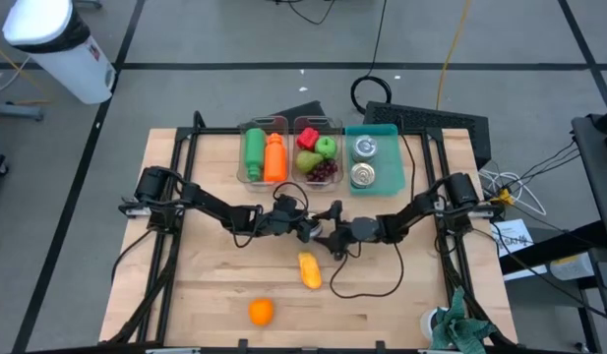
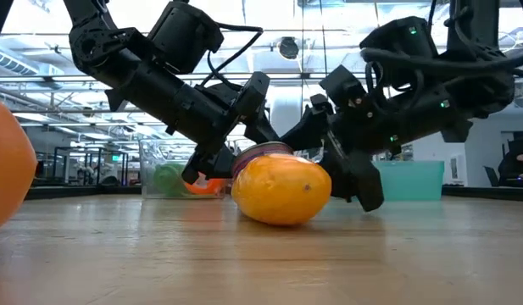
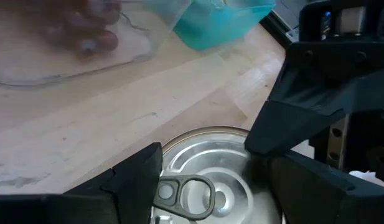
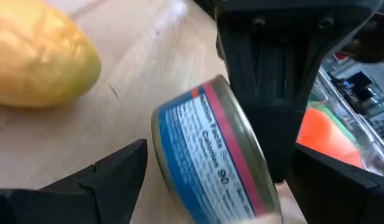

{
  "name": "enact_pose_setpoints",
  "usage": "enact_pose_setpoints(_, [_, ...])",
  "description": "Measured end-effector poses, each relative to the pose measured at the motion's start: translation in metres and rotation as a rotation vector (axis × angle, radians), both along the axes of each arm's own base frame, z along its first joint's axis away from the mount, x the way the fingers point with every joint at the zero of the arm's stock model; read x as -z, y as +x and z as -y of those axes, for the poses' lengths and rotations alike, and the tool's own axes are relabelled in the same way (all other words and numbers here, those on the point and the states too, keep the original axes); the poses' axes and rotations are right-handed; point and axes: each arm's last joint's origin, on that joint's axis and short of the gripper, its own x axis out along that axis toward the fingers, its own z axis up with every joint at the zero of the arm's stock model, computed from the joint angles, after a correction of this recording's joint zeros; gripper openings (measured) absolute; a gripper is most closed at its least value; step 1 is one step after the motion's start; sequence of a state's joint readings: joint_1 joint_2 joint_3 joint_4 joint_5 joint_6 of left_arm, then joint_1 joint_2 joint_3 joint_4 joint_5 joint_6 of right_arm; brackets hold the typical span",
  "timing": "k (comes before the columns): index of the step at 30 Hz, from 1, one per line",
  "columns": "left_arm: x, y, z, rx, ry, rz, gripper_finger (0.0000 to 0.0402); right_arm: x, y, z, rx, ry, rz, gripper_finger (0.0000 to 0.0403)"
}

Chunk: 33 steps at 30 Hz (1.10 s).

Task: Pick & Place Food Item
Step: Put the blue tuna can into the green bin

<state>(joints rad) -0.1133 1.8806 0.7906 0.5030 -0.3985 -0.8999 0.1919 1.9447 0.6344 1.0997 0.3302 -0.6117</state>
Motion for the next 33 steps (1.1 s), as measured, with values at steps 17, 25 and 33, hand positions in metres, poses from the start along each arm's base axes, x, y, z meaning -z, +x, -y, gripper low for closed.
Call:
enact_pose_setpoints(17, [-0.004, 0.002, 0.002, 0.068, 0.025, 0.026, 0.0299, 0.001, 0.005, 0.002, -0.069, 0.061, -0.033, 0.0242])
enact_pose_setpoints(25, [-0.014, 0.007, 0.003, 0.189, 0.157, 0.098, 0.0299, 0.004, 0.003, -0.001, -0.087, 0.095, -0.066, 0.0198])
enact_pose_setpoints(33, [-0.024, 0.009, 0.002, 0.207, 0.207, 0.144, 0.0299, 0.004, 0.003, -0.002, -0.076, 0.13, -0.072, 0.0184])
